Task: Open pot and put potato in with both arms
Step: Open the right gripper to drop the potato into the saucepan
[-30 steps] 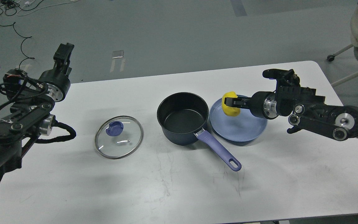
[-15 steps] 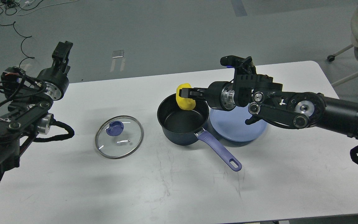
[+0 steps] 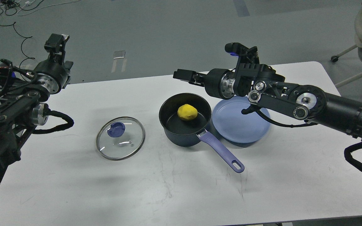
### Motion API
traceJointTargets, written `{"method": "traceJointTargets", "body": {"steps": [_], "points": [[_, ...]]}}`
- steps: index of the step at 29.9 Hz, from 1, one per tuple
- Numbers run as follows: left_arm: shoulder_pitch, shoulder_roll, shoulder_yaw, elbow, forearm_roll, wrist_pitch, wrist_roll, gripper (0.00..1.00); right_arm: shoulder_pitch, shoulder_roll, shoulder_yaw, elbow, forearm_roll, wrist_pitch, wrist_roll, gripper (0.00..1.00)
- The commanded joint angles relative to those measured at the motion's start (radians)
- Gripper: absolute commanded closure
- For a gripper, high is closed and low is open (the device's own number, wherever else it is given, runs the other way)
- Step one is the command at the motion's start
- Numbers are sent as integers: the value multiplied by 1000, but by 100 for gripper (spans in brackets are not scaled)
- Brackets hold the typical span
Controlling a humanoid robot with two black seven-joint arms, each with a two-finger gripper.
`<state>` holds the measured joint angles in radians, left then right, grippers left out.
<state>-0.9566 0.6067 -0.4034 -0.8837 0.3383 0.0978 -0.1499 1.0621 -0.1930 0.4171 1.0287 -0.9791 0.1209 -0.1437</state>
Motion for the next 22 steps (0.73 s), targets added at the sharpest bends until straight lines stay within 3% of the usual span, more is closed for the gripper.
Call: {"method": "traceJointTargets", "body": {"steps": [1, 6, 10, 14, 22], "points": [[13, -1, -86, -113, -38, -56, 64, 2, -25, -16, 147, -2, 182, 2, 1, 0], [44, -31, -144, -224, -122, -99, 81, 2, -89, -16, 324, -35, 427, 2, 1, 0], [107, -71, -182, -232, -206, -214, 81, 2, -201, 1, 518, -35, 502, 11, -20, 0], [148, -105, -245, -224, -213, -211, 78, 2, -255, 14, 581, -35, 528, 5, -50, 0], [248, -162, -319, -222, -209, -210, 72, 2, -286, 15, 594, -36, 528, 3, -37, 0]]}}
